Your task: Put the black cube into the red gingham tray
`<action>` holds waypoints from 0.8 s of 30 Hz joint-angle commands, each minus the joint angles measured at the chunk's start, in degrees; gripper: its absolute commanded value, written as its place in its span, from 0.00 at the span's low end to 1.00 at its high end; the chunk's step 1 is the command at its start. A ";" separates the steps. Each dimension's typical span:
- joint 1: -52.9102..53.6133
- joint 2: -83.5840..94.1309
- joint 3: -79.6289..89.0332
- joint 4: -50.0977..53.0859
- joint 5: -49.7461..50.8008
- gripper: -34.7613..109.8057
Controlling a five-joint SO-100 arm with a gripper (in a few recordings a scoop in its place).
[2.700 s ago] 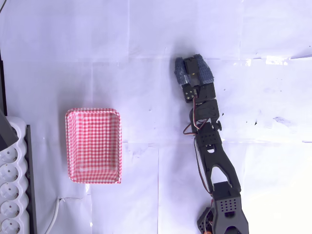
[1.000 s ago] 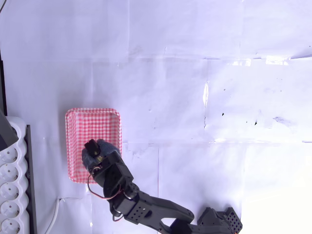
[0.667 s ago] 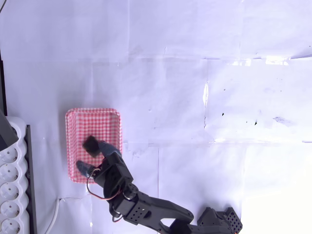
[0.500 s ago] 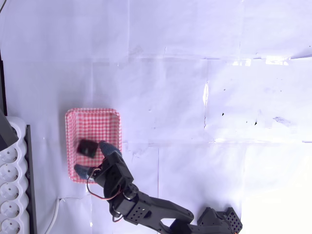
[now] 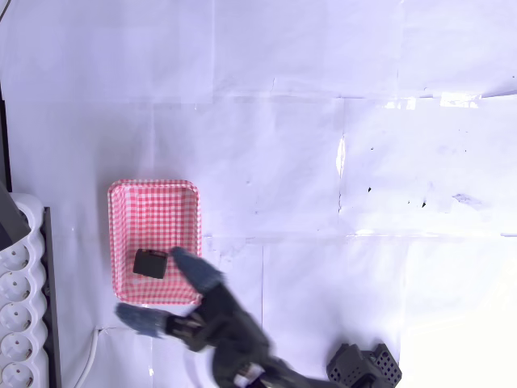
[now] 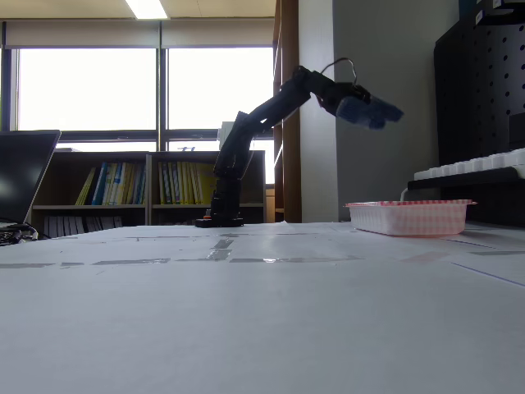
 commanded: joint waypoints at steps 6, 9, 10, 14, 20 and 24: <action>16.96 -62.23 -61.08 -24.52 3.96 0.24; 24.87 -72.60 -76.73 -24.17 9.76 0.24; 27.51 -75.85 -82.53 -24.17 12.30 0.24; 37.00 -87.45 -98.61 -13.01 21.53 0.24; 41.48 -101.34 -112.24 1.49 25.66 0.24; 41.31 -102.13 -112.24 12.22 24.87 0.24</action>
